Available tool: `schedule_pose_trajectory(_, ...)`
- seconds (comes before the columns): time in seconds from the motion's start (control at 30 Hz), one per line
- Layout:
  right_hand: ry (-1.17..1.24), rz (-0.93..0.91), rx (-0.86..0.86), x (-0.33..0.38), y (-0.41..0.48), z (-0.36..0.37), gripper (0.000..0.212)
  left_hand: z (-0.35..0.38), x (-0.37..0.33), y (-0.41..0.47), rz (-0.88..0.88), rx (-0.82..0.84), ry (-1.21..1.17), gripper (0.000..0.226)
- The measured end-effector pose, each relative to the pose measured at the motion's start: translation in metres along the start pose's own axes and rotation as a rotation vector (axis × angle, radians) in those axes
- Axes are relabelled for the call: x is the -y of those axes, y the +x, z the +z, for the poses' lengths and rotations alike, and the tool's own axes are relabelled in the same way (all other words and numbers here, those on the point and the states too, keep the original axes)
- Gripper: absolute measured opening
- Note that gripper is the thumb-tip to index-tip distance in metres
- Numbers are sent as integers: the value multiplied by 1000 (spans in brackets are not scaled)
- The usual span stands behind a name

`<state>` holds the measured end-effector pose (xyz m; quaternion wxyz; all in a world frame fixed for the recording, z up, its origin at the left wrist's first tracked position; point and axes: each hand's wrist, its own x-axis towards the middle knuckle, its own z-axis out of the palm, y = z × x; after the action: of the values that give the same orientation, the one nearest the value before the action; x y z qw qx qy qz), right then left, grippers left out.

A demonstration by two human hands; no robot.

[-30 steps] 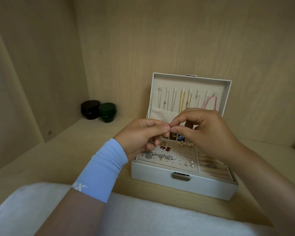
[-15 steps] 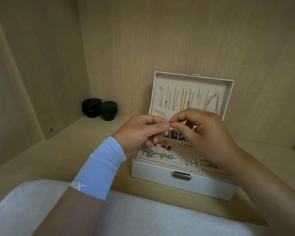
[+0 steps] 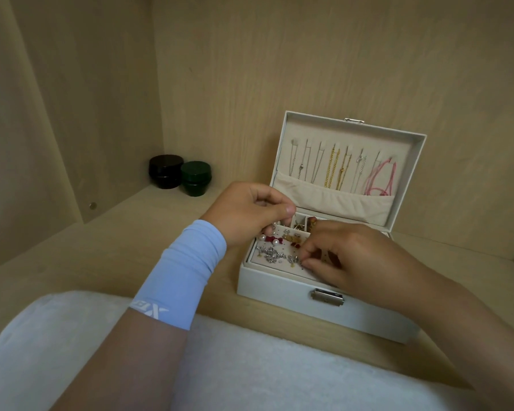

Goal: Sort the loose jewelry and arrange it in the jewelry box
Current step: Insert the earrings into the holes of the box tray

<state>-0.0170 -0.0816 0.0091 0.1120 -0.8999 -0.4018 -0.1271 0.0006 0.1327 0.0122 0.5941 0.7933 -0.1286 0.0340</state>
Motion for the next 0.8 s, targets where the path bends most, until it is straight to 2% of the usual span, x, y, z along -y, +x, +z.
schedule_pose_trajectory(0.27,-9,-35,2,4,-1,-4,15,0,0,0,45,2,26,13)
schedule_pose_trajectory(0.37,143,21,-10,0,-1,-9,14,1,0,-1,38,29,3,15)
schedule_pose_trajectory(0.53,404,177,-236,-9,6,-20,16,5,-4,-1,26,139,-60,24)
schedule_pose_trajectory(0.7,752,142,-159,-3,7,-21,22,12,-9,-1,23,262,-238,54)
schedule_pose_trajectory(0.8,820,165,-196,-8,6,-22,15,16,-7,-1,-16,308,-327,56)
